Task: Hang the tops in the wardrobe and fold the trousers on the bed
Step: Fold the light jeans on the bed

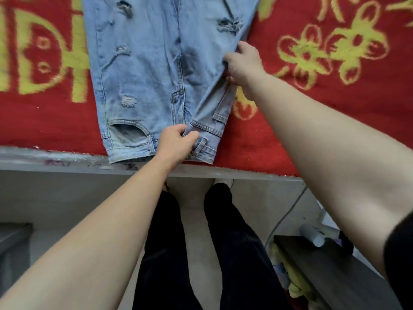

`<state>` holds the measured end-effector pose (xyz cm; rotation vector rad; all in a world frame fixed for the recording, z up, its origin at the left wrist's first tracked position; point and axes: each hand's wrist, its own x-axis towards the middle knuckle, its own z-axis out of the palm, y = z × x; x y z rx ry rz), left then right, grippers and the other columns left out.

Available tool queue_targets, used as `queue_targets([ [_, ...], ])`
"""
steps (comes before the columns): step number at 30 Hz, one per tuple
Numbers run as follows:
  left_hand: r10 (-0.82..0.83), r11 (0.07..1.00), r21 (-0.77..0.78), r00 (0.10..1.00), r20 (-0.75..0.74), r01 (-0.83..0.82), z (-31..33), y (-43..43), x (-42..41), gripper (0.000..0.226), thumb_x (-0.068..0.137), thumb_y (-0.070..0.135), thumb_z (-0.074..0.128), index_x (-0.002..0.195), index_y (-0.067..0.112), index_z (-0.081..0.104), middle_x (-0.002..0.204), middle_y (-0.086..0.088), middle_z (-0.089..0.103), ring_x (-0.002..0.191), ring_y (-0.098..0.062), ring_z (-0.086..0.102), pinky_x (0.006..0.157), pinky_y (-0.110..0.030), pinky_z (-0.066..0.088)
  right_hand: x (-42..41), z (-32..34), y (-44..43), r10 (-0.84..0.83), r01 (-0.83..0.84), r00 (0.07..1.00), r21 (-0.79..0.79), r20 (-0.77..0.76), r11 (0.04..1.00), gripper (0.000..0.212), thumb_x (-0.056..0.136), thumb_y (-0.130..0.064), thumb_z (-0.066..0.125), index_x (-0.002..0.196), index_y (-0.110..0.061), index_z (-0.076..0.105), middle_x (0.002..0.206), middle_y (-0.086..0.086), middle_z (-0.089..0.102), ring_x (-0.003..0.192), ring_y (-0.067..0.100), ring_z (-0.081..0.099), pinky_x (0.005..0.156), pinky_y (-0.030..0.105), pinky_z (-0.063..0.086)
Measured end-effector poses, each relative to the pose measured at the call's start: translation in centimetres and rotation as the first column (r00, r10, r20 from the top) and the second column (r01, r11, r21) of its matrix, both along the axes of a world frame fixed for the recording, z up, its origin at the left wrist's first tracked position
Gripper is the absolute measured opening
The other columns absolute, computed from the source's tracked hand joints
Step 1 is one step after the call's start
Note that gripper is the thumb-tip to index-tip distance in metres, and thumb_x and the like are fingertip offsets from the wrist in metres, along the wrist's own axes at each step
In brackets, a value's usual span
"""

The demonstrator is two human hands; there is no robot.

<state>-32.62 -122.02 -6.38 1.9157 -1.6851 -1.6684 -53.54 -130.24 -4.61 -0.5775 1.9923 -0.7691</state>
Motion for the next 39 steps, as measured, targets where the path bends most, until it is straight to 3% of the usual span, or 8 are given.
queue_targets([
  [3,0.107,0.993,-0.053,0.992,0.069,-0.104,1.0,-2.2,4.7,0.03,0.065,0.036,0.053,0.057,0.009,0.042,0.058,-0.005,0.036,0.058,-0.017,0.034,0.056,-0.032,0.029,6.7,1.6,-4.2,0.176,-0.184,0.98,-0.088,-0.091,0.979,0.032,0.088,-0.015,0.054,0.118,-0.016,0.064,0.117,0.0,0.07,0.11,0.022,0.063,0.094,0.032,0.048],
  [10,0.298,0.952,-0.155,0.923,0.245,-0.266,0.4,-2.7,15.0,0.028,0.075,0.035,0.055,0.062,0.013,0.043,0.057,0.003,0.04,0.055,-0.017,0.036,0.055,-0.035,0.031,20.7,0.5,-8.1,0.459,-0.48,0.876,-0.168,-0.151,0.861,0.031,0.094,-0.02,0.047,0.123,-0.016,0.057,0.117,0.004,0.067,0.108,0.025,0.059,0.089,0.032,0.044],
  [16,0.183,0.976,0.057,0.934,0.308,-0.21,-2.2,-1.8,18.3,0.023,0.084,0.023,0.066,0.104,0.015,0.056,0.083,0.0,0.06,0.086,-0.026,0.059,0.077,-0.038,0.047,24.3,-3.0,-7.1,0.821,-0.816,0.551,0.111,-0.147,0.567,0.027,0.102,-0.033,0.044,0.091,-0.013,0.057,0.109,0.018,0.058,0.106,0.03,0.055,0.09,0.035,0.042],
  [21,0.267,0.963,-0.144,0.881,0.391,-0.228,-1.8,-2.8,16.7,0.019,0.092,0.032,0.051,0.1,0.015,0.052,0.107,-0.008,0.056,0.097,-0.03,0.053,0.082,-0.039,0.04,21.0,-1.8,-4.5,0.526,-0.592,0.778,-0.124,-0.343,0.796,0.032,0.099,-0.021,0.05,0.126,-0.014,0.066,0.122,0.01,0.06,0.116,0.02,0.057,0.101,0.026,0.038],
  [26,0.365,0.925,-0.26,0.843,0.395,-0.278,-2.0,-6.5,14.8,0.048,0.098,0.054,0.041,0.118,0.011,0.049,0.116,-0.013,0.06,0.109,-0.032,0.055,0.087,-0.04,0.038,15.1,-1.7,-2.9,0.173,-0.226,0.761,-0.005,-0.625,0.974,0.054,0.095,-0.045,0.05,0.141,-0.017,0.045,0.133,0.008,0.045,0.122,0.023,0.046,0.102,0.03,0.035],
  [31,0.245,0.947,-0.302,0.85,0.465,-0.108,-3.1,-10.3,13.0,0.053,0.102,0.052,0.033,0.118,0.003,0.047,0.118,-0.026,0.061,0.111,-0.043,0.055,0.084,-0.043,0.038,12.4,-4.3,-0.9,0.28,-0.206,0.931,0.295,-0.236,0.933,0.062,0.097,-0.064,0.041,0.124,-0.009,0.051,0.129,0.015,0.059,0.122,0.034,0.054,0.092,0.035,0.039],
  [35,0.231,0.94,-0.334,0.837,0.496,-0.061,-3.0,-10.0,13.2,0.049,0.105,0.047,0.03,0.112,0.002,0.047,0.109,-0.03,0.063,0.103,-0.048,0.057,0.07,-0.04,0.026,13.2,-4.5,1.4,0.251,-0.212,0.937,0.173,-0.245,0.962,0.043,0.102,-0.056,0.036,0.083,-0.019,0.045,0.11,0.016,0.065,0.105,0.036,0.058,0.074,0.034,0.03],
  [39,0.129,0.98,-0.201,0.822,0.555,-0.019,-2.5,-5.0,14.4,0.042,0.106,0.044,0.027,0.105,0.006,0.044,0.103,-0.029,0.063,0.093,-0.045,0.057,0.067,-0.041,0.027,14.0,-5.3,6.2,0.374,-0.308,0.914,0.332,-0.158,0.892,0.042,0.102,-0.056,0.036,0.09,-0.017,0.047,0.118,0.018,0.063,0.112,0.039,0.056,0.076,0.035,0.03],
])
